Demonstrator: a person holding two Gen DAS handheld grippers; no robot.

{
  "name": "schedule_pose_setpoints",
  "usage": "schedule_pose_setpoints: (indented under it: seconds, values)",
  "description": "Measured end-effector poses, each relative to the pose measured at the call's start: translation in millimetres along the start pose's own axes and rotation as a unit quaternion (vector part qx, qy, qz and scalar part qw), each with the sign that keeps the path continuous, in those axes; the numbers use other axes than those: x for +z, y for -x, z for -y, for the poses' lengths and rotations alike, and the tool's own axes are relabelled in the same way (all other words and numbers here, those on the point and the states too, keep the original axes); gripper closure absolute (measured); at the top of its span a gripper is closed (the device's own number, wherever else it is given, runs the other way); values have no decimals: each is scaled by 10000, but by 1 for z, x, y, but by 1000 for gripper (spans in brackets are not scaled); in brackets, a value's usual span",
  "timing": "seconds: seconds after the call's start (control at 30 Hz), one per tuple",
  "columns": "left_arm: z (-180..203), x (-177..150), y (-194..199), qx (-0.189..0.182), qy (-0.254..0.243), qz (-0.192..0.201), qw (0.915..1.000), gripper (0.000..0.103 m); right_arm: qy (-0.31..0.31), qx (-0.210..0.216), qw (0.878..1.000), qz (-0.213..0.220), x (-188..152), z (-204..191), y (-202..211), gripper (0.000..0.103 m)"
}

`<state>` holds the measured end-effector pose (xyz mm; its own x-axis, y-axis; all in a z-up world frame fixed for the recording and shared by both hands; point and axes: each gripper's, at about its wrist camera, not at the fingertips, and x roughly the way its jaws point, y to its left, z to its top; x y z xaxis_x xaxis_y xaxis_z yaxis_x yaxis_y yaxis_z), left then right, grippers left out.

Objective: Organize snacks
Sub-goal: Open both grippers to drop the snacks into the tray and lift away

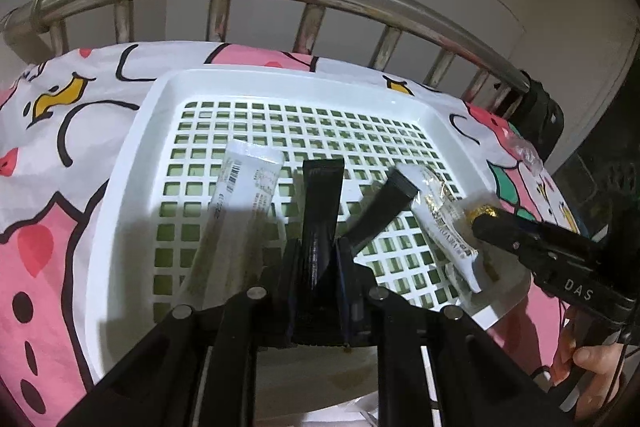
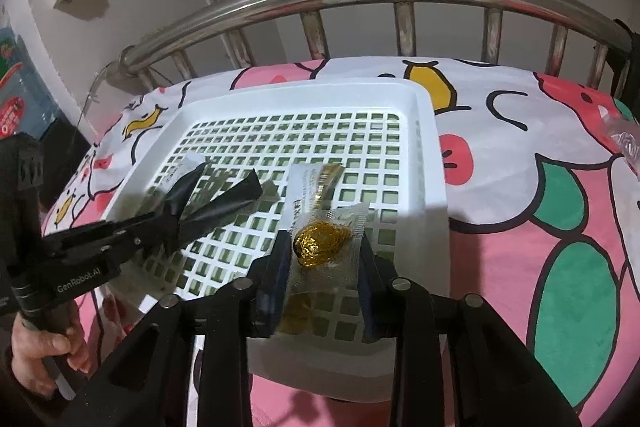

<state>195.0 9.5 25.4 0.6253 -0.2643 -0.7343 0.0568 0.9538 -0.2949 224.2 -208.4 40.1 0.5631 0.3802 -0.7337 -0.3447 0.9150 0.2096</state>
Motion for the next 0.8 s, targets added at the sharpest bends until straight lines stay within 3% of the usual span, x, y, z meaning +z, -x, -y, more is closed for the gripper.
schedule_pose_setpoints:
  seconds: [0.03,0.1,0.13,0.17,0.27,0.5,0.8]
  values:
    - [-1,0,1,-34,47,-2,10000,73,-85,65,9999,12,0,3,2,58]
    - [-2,1,9,-93,95,82,9999,50,-327,245,9990,169,-1,10,13,34]
    - [-2,1,14,-119,111,151,9998,31,-412,310,9983,287,-1,13,20,28]
    - [-2,1,22,-158,122,255,9995,20,-528,383,9968,470,-3,16,32,22]
    - [1,2,50,-293,95,533,9981,8,-606,575,9933,793,-6,18,62,21]
    - [4,-14,116,-303,-5,1163,9927,0,-105,652,9874,1435,-38,-7,126,10]
    - [-6,-62,134,6,39,1136,9935,0,313,545,9870,1479,-85,-35,143,8]
